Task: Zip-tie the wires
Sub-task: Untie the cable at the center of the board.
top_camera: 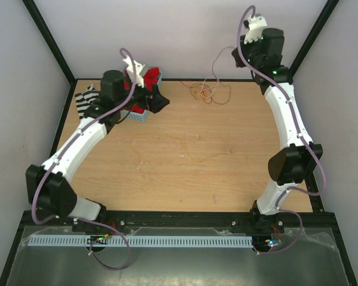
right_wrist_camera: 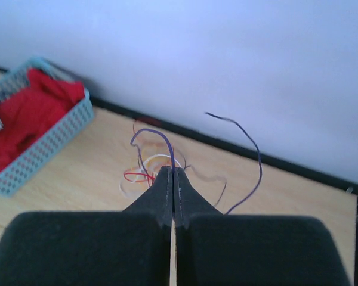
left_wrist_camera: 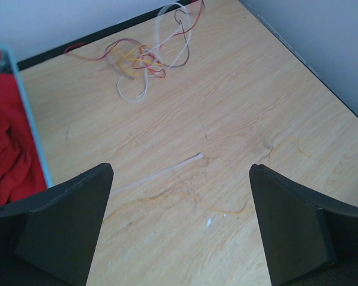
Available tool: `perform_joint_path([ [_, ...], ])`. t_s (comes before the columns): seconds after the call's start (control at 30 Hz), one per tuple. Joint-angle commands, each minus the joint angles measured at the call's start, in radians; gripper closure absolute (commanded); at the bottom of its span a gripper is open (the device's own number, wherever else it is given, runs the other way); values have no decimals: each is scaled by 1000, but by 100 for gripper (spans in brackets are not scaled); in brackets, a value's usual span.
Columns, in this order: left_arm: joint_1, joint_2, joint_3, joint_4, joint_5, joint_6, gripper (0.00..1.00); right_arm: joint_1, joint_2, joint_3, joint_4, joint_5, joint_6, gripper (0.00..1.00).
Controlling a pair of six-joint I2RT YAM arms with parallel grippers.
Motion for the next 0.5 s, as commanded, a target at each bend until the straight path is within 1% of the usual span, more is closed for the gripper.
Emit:
perform_joint_path([
  [0.0, -48, 105, 75, 211, -27, 42, 1, 2, -19, 110, -31, 22, 55, 100],
  [0.2, -123, 309, 213, 301, -69, 45, 1, 2, -25, 213, -30, 23, 72, 100],
  [0.33, -168, 436, 306, 380, -93, 45, 1, 2, -53, 209, -31, 10, 81, 100],
  [0.47, -201, 552, 385, 492, -80, 7, 1, 2, -84, 190, -31, -7, 98, 100],
])
